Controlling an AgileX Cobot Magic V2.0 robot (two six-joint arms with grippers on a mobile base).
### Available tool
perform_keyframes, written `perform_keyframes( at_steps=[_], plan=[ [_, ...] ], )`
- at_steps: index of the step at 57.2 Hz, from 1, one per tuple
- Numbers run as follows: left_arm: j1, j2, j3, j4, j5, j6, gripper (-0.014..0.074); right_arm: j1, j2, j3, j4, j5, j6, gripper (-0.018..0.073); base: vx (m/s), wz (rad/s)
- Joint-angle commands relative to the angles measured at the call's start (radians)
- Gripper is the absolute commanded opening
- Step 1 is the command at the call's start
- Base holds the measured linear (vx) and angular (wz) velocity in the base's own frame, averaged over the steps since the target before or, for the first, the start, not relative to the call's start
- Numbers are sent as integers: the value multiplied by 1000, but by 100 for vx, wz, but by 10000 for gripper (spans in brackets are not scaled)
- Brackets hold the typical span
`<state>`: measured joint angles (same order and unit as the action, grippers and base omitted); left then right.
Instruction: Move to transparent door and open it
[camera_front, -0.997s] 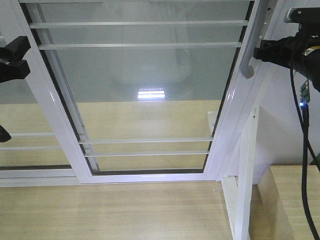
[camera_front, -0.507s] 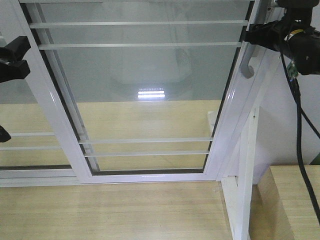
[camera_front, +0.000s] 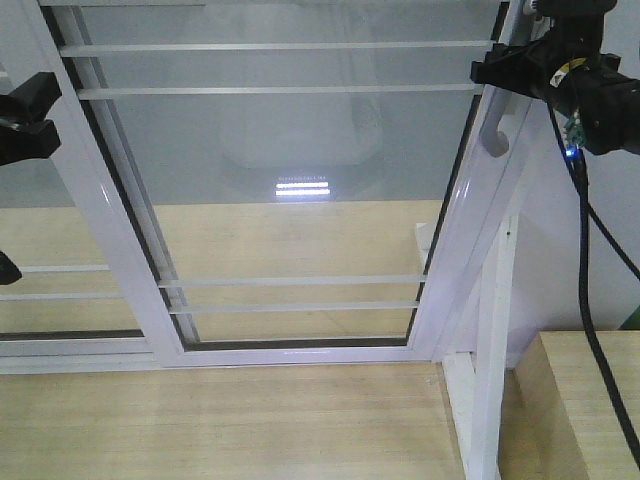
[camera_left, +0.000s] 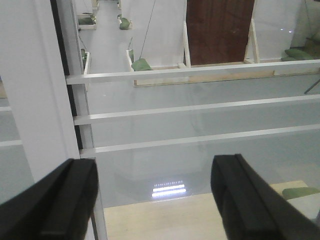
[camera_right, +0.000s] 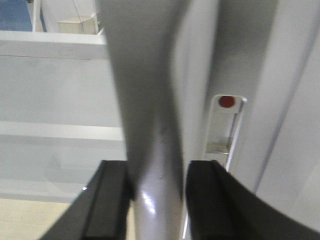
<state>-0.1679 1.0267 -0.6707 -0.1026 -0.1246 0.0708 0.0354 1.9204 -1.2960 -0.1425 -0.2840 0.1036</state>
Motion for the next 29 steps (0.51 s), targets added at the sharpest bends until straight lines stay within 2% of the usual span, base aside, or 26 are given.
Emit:
perform_keyframes(
  at_steps=[1,6,16,29],
  plan=[
    [-2,-14,-39,-2,-78,1,576,-2,-54,-35,-2,-96,2,174,0,0],
    [-2,-14,-39,-2,-78,1,576,17,-54,-35,-19,-96,1,140,0,0],
    [-2,-14,-39,-2,-73,1,576,67,-54,-35,-70,-101,0,146,0,0],
    [-2,-14,-39,-2,-65,1,576,142,-54,-35,-78,-117,-5,150,0,0]
  ],
)
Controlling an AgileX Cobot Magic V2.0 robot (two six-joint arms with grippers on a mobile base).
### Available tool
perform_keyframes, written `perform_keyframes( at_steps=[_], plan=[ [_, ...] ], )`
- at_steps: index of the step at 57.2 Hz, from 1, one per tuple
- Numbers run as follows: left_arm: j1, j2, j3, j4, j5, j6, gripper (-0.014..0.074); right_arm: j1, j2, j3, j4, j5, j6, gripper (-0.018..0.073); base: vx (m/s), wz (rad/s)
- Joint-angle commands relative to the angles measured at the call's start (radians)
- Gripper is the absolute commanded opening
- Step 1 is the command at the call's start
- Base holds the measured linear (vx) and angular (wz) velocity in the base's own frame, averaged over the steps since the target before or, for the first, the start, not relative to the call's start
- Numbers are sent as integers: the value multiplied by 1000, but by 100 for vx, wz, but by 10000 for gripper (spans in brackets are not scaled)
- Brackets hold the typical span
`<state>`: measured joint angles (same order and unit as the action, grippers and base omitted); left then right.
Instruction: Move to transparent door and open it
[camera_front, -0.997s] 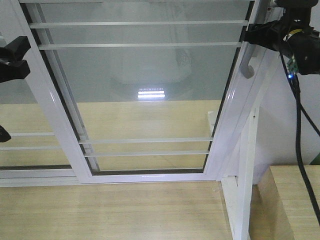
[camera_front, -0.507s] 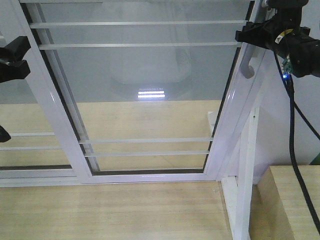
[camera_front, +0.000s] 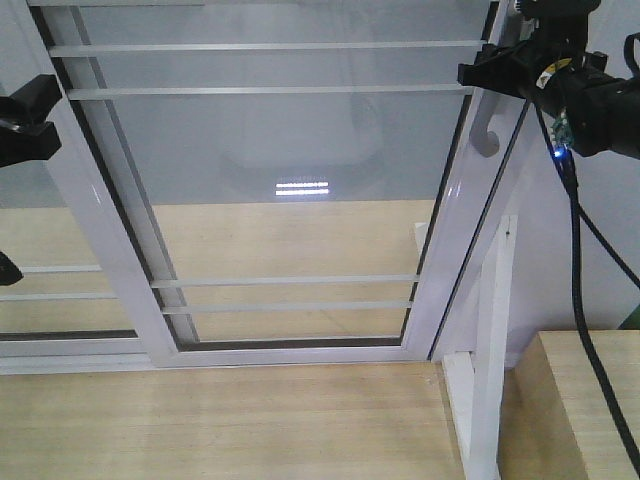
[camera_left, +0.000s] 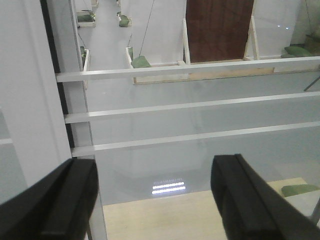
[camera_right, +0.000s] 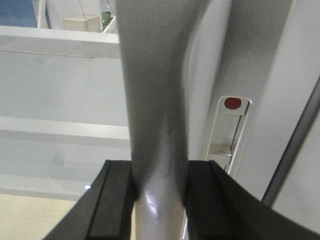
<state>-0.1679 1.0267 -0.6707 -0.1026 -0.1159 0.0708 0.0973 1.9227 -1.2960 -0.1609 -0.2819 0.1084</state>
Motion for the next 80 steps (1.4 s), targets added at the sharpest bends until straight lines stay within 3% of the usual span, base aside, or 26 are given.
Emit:
perform_keyframes(
  at_steps=[1,37,45,55,65,80],
  plan=[
    [-2,-14,-39,-2,-73,1,576,85,-56,-35,-60,-121,-12,150,0,0],
    [-2,-14,-39,-2,-46,1,576,216,-60,-35,-60,-120,-30,154,0,0],
    [-2,-14,-39,-2,-46,1,576,227,-102,-35,-60,13,-29,134,0,0],
    [-2,11,-39,-2,-59,1,576,233,-182,-32,-61,218,-33,-15,0,0],
    [-2,97,-39,15,-83,1,576,233,-249,-29,-61,312,-41,-11,0,0],
    [-2,268,-50,16,-328,-4,576,233,-443,293,-88,102,-41,-9,0,0]
  ],
)
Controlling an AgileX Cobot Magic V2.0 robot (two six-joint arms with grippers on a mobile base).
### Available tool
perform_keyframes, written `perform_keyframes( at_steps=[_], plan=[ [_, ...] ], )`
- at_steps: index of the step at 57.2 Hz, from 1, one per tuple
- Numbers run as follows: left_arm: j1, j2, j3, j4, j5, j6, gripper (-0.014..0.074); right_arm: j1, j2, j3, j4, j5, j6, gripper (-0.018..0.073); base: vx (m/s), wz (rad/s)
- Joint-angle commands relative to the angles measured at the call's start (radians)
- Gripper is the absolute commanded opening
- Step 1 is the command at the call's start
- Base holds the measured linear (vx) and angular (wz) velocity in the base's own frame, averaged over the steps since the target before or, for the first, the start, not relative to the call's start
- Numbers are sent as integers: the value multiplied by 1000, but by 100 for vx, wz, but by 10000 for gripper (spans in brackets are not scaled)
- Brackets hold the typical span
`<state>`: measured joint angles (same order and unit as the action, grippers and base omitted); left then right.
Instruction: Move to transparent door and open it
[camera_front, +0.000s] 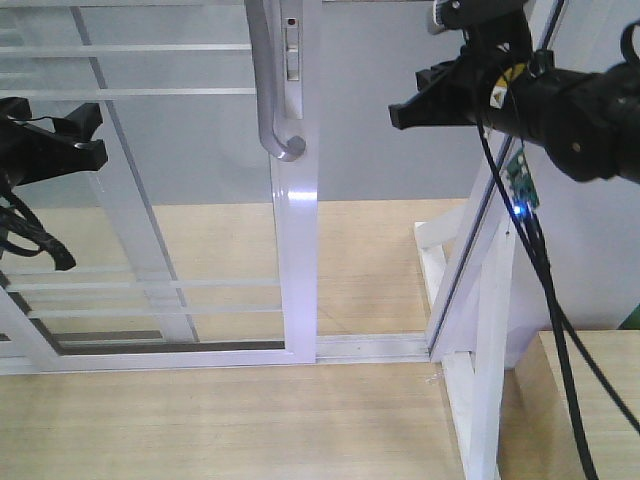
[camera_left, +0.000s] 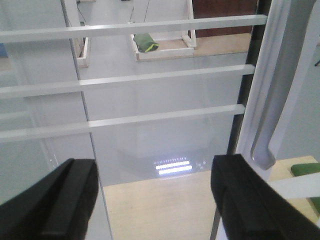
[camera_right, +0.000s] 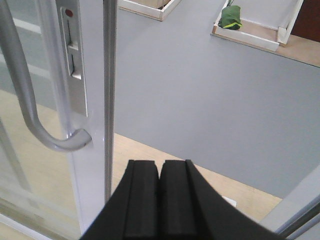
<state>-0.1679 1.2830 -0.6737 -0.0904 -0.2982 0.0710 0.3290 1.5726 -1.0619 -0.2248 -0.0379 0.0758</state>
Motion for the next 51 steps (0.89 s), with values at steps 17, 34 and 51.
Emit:
perform_keyframes(
  at_steps=[17,34,51],
  plan=[
    [-3,205,-222,167,-129,-163,576,1,-191,258,-69,-327,-31,-8,0,0],
    [-3,355,-401,286,-128,-325,576,1,-191,258,-69,-335,-96,-8,0,0],
    [-8,454,-520,347,-131,-403,576,1,-185,257,-68,-343,-134,-8,0,0]
  ],
)
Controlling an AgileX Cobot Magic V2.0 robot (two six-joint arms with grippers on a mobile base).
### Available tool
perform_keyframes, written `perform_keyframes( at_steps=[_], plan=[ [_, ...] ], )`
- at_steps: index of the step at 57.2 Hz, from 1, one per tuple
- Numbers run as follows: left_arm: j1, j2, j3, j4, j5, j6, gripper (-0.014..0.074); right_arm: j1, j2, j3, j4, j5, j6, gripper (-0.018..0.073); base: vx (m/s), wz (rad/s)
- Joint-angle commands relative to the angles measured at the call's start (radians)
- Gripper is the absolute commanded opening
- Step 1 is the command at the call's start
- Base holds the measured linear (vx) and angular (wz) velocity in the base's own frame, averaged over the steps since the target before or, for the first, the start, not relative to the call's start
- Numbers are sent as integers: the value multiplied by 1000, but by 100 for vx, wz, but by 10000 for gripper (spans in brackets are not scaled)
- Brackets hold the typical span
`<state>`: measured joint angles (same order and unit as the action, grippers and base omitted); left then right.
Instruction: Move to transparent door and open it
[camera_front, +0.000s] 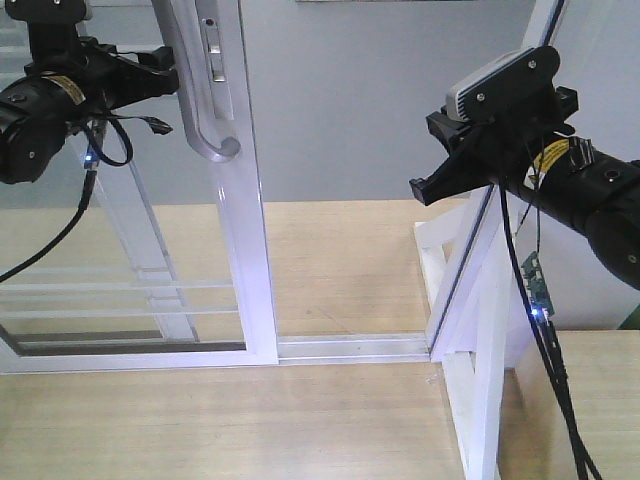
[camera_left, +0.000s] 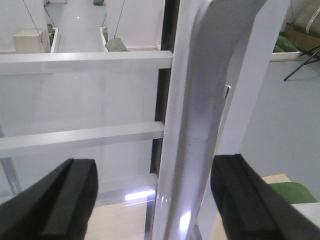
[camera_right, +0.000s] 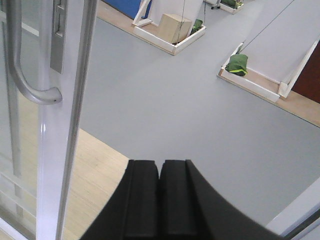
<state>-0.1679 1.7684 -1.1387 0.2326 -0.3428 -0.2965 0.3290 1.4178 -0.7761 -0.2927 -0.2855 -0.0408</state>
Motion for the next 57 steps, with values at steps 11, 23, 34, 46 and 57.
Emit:
perform_keyframes(
  at_steps=[11,23,34,46,57],
  plan=[
    [-13,26,-126,66,-92,-109,576,0,-6,-29,0,-110,-17,-8,0,0],
    [-13,83,-200,63,-65,-119,551,0,4,-29,2,-117,-16,-8,0,0],
    [-13,80,-199,63,-21,-114,221,0,4,-29,2,-123,-17,-8,0,0],
    [-13,79,-199,64,15,-98,-7,0,4,-29,2,-123,-17,-8,0,0],
    [11,79,-199,64,60,-95,-4,0,4,-29,2,-124,-16,-8,0,0]
  ],
)
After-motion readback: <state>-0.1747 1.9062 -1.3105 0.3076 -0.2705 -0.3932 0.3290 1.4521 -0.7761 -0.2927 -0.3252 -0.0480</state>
